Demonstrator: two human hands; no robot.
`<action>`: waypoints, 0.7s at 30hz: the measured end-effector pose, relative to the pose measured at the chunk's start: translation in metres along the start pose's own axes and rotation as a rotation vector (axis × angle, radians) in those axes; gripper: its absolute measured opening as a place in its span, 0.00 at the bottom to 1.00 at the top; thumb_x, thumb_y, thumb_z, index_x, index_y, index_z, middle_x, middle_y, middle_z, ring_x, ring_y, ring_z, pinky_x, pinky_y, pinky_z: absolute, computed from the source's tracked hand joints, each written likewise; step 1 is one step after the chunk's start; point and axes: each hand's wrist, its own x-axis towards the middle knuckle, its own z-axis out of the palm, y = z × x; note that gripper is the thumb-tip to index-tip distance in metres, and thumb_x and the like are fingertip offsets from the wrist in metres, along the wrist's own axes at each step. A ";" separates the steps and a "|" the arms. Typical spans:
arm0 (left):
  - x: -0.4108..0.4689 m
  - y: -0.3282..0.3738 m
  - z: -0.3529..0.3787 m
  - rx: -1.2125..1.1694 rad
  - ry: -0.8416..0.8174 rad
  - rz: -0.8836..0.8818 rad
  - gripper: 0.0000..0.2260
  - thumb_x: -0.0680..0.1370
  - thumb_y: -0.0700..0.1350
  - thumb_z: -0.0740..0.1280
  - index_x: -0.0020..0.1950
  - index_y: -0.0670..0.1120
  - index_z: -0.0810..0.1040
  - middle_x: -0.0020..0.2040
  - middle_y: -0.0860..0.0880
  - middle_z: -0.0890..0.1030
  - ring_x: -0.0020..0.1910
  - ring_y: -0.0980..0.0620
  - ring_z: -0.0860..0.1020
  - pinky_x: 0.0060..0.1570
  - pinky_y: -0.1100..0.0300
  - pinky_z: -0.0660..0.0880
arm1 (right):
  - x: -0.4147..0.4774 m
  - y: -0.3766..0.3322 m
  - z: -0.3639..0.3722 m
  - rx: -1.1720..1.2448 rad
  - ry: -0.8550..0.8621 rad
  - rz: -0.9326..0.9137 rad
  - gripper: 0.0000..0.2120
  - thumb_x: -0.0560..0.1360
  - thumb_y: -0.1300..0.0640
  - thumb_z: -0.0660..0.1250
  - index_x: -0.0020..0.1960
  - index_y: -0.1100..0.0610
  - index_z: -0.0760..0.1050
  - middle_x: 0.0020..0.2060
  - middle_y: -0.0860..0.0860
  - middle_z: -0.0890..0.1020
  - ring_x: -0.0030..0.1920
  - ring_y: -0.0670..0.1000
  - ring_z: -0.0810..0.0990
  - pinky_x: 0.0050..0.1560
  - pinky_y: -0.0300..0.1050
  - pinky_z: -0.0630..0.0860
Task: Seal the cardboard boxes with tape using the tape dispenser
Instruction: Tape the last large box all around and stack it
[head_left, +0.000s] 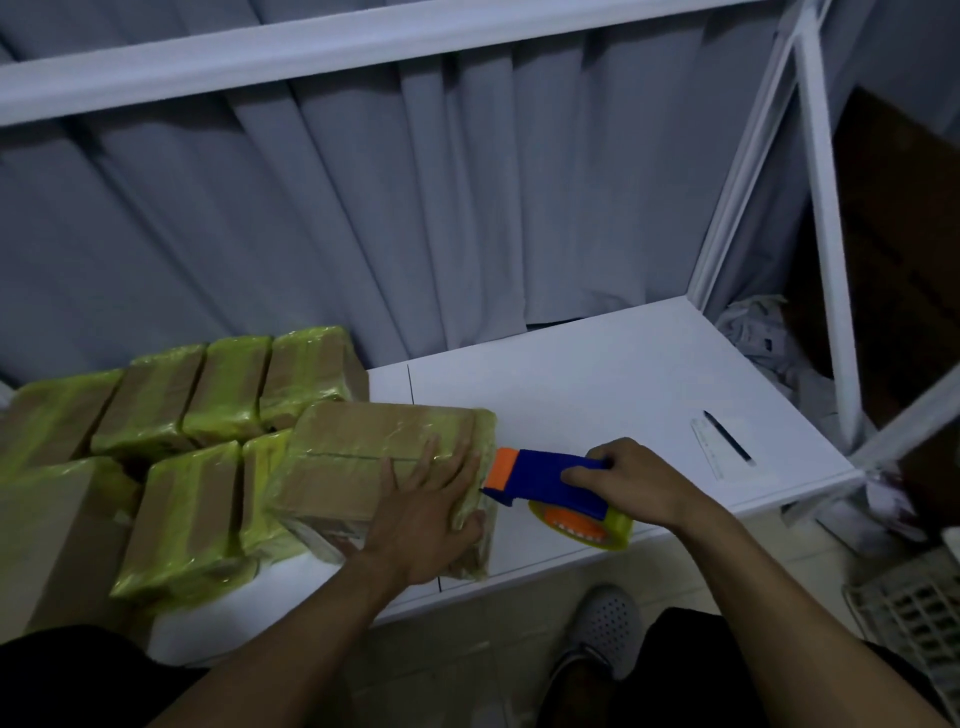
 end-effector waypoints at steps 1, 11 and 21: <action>0.000 0.002 0.000 0.006 0.026 0.009 0.33 0.80 0.65 0.49 0.80 0.60 0.37 0.79 0.61 0.37 0.79 0.49 0.37 0.73 0.32 0.43 | 0.001 0.000 0.001 -0.009 -0.007 0.006 0.14 0.78 0.45 0.69 0.44 0.56 0.82 0.37 0.50 0.85 0.37 0.47 0.85 0.36 0.37 0.74; 0.000 0.002 0.006 0.037 0.020 -0.015 0.37 0.77 0.72 0.47 0.80 0.59 0.38 0.80 0.61 0.40 0.80 0.52 0.39 0.74 0.33 0.45 | 0.001 -0.002 0.011 -0.059 0.039 0.048 0.29 0.69 0.28 0.72 0.37 0.56 0.78 0.30 0.49 0.82 0.27 0.44 0.80 0.29 0.35 0.70; 0.004 -0.001 0.007 0.043 0.039 0.036 0.38 0.75 0.74 0.44 0.81 0.58 0.45 0.81 0.59 0.45 0.80 0.50 0.45 0.74 0.34 0.47 | -0.010 0.024 -0.009 0.074 -0.015 0.089 0.27 0.70 0.31 0.73 0.38 0.57 0.81 0.30 0.48 0.84 0.29 0.46 0.81 0.34 0.38 0.72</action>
